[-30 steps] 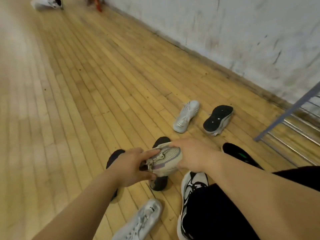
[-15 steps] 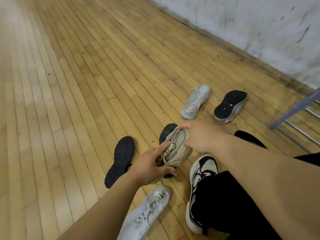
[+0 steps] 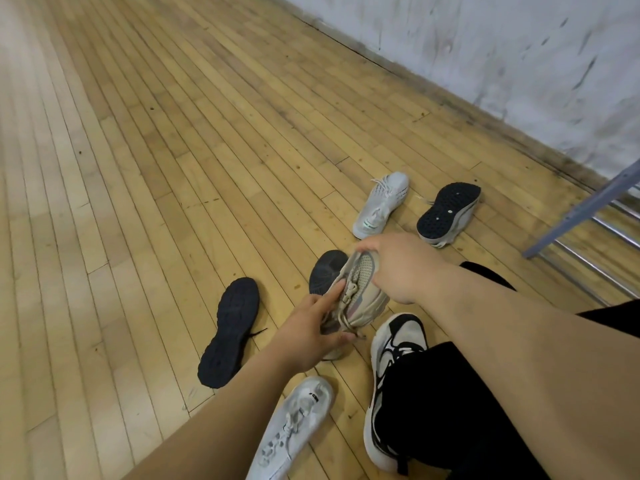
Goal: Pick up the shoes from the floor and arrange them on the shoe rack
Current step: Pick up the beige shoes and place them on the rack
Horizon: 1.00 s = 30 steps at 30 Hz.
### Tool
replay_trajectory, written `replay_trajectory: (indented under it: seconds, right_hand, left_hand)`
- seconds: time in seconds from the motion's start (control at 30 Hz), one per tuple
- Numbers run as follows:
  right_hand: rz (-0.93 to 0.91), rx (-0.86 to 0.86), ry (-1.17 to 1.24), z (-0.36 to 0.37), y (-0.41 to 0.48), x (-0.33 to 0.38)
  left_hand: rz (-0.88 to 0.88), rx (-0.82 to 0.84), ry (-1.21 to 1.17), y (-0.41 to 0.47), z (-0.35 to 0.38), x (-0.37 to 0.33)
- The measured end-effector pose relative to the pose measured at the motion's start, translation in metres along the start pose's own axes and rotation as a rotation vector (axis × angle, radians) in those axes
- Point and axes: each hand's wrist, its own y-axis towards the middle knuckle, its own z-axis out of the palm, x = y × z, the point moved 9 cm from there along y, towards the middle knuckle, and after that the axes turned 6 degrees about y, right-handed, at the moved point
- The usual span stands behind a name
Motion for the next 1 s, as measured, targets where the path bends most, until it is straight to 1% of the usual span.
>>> replay_trajectory:
  seconds: [0.07,0.17,0.27,0.33,0.47,0.57,0.63,0.73,0.8,0.87,0.93,0.97,1.0]
  right_hand:
    - [0.005,-0.025,-0.035,-0.002,0.001,0.001]
    - [0.055,-0.071,-0.117,-0.009,0.003,-0.003]
    - [0.122,-0.108,-0.166,-0.013,0.004,-0.014]
    - [0.146,-0.118,-0.166,-0.014,0.006,-0.022]
    - [0.163,-0.076,-0.187,-0.011,0.009,-0.031]
    - [0.169,-0.035,-0.197,-0.009,0.011,-0.034]
    - [0.186,0.001,-0.159,-0.008,0.012,-0.035]
    - [0.194,0.061,-0.118,-0.006,0.014,-0.031]
    - [0.187,0.072,-0.107,-0.009,0.016,-0.026]
    - [0.192,0.053,-0.063,-0.015,0.018,-0.022]
    - [0.228,0.03,0.043,-0.025,0.021,-0.023]
    - [0.255,0.005,0.138,-0.034,0.021,-0.025]
    - [0.286,-0.028,0.254,-0.043,0.021,-0.027]
  left_hand:
    - [-0.044,-0.027,0.005,0.0,0.002,0.016]
    - [-0.159,-0.083,0.043,0.002,0.009,0.048]
    - [-0.237,-0.078,0.094,0.01,0.025,0.066]
    - [-0.236,-0.052,0.126,0.02,0.04,0.068]
    - [-0.222,0.046,0.245,0.039,0.072,0.063]
    - [-0.242,0.031,0.358,0.045,0.081,0.067]
    - [-0.245,0.025,0.357,0.047,0.082,0.072]
    - [-0.241,0.037,0.263,0.046,0.077,0.072]
    - [-0.223,0.043,0.128,0.044,0.073,0.067]
    - [-0.161,0.04,-0.017,0.043,0.066,0.056]
    - [-0.075,0.024,-0.217,0.041,0.053,0.033]
    - [-0.028,-0.007,-0.341,0.04,0.041,0.02]
    - [-0.023,-0.046,-0.443,0.039,0.026,0.011]
